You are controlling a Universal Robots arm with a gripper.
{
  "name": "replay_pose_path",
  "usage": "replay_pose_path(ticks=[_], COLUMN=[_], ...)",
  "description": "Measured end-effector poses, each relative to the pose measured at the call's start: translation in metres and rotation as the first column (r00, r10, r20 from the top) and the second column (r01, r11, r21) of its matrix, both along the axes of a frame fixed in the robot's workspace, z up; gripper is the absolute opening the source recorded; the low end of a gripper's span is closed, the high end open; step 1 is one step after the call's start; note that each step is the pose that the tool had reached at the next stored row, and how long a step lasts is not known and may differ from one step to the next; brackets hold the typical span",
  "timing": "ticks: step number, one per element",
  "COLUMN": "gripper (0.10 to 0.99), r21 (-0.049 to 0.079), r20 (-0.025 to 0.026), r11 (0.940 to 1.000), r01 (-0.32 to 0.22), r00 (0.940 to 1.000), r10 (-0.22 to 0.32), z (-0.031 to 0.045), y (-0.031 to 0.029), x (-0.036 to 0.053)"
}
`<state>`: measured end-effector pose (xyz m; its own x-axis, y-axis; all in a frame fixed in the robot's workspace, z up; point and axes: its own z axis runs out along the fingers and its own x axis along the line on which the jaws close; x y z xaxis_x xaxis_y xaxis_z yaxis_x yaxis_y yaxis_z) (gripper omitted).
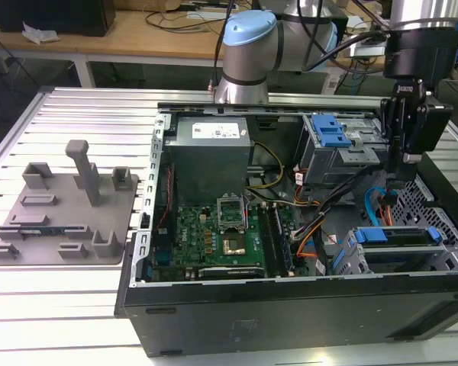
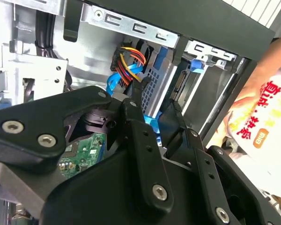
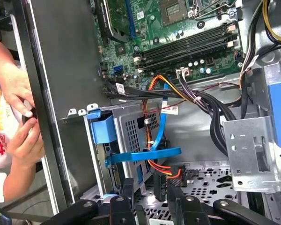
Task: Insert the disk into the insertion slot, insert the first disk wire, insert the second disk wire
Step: 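Insert the first disk wire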
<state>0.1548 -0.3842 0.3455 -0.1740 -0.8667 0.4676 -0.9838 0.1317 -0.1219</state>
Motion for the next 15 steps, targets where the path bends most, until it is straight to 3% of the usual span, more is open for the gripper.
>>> replay_pose_path(ticks=[7,8,15], gripper=[0.416,0.416,0.416], r21=[-0.014,-0.018,-0.029], r20=[-0.0032,-0.0051,-0.0220], r11=[0.9998,0.9997,0.9994], r01=[-0.016,-0.016,-0.017], r00=[0.9999,0.9999,0.9996], r10=[0.016,0.016,0.017], z=[-0.0060,-0.0077,-0.0124], y=[0.0077,0.0100,0.0100], x=[0.0005,0.0006,0.0045])
